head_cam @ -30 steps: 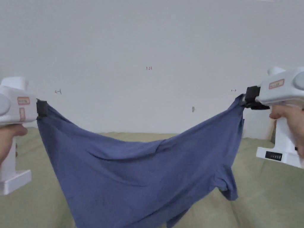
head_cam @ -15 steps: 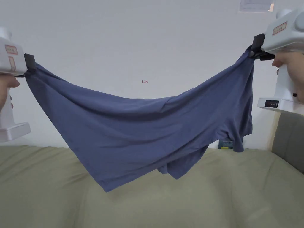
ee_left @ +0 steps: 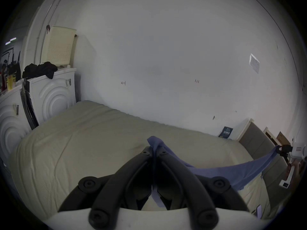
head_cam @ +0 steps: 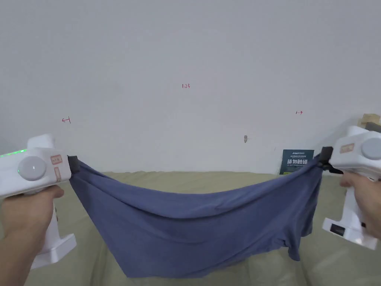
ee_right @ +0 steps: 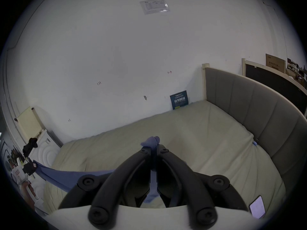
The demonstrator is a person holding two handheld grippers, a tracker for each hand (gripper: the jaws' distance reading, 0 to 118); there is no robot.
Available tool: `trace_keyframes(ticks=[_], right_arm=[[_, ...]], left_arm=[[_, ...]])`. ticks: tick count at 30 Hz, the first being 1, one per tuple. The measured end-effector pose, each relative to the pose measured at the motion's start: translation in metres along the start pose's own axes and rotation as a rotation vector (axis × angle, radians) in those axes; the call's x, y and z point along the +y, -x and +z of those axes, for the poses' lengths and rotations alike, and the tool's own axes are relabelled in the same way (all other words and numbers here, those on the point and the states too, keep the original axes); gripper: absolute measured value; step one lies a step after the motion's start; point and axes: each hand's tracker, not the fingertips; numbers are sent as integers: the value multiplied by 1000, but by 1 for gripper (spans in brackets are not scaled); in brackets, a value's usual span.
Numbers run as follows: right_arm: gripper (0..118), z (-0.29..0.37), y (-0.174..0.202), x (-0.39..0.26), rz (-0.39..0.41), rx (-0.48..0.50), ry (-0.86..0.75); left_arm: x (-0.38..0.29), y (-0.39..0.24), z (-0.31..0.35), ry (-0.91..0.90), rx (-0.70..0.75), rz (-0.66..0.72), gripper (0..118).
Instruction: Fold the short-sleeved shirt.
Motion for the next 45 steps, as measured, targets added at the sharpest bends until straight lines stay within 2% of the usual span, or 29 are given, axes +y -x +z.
trace_keyframes(ticks=[3,7,9,11,12,14,15,18,22,24,25,26,27,28,29,30,31,34,36,37,38,39,40,41,42,43,44,45], right_arm=[[7,20,-29,-23,-7,2,34],[7,74,-62,-84,28,6,88],[7,94,-84,-122,27,14,119],[7,118,-105,-168,22,16,153],[7,127,-113,-191,21,11,183],[7,150,-129,-244,43,-7,231],[7,155,-135,-268,89,-33,288],[7,159,-157,-341,123,-67,375],[7,156,-176,-385,48,-136,419],[7,154,-179,-386,44,-136,408],[11,163,-173,-384,50,-135,391],[38,165,-170,-382,78,-141,372],[74,167,-167,-378,103,-145,372],[102,172,-165,-376,116,-129,369],[110,186,-156,-372,123,-99,336],[110,201,-150,-370,125,-56,276],[110,217,-139,-367,142,-22,244],[110,256,-118,-372,216,79,131],[103,287,-98,-375,249,165,97],[90,300,-89,-378,269,173,80],[51,311,-80,-381,285,187,58],[6,319,-73,-384,295,193,47],[0,324,-66,-386,292,205,55],[0,327,-56,-387,285,196,67],[0,329,-55,-387,267,191,78],[0,328,-54,-387,239,253,118],[0,328,-52,-387,221,288,135],[0,328,-46,-388,239,260,119]], left_arm=[[-21,13,28,23,-15,-30,0],[-68,28,96,62,-42,-70,0],[-106,45,132,95,-48,-78,0],[-148,59,164,165,-57,-144,0],[-175,43,202,182,-53,-168,0],[-225,55,227,276,-42,-191,0],[-249,60,236,314,-30,-200,0],[-319,89,233,459,14,-233,0],[-362,99,234,517,76,-171,0],[-364,108,222,512,66,-139,0],[-364,106,223,501,50,-146,0],[-362,103,226,485,33,-163,9],[-359,100,231,461,28,-185,33],[-350,99,242,433,8,-207,76],[-348,95,252,415,-20,-217,114],[-345,91,268,379,-40,-221,116],[-340,87,289,297,-56,-228,114],[-338,69,346,230,-88,-316,114],[-347,77,362,211,-45,-375,114],[-351,79,369,223,-15,-394,113],[-357,82,374,232,14,-412,108],[-361,86,376,253,32,-423,93],[-368,77,378,289,31,-415,58],[-371,82,376,312,29,-394,0],[-374,87,370,332,55,-375,0],[-379,93,363,341,109,-377,0],[-380,100,350,359,59,-341,0],[-379,105,340,390,24,-303,0]])
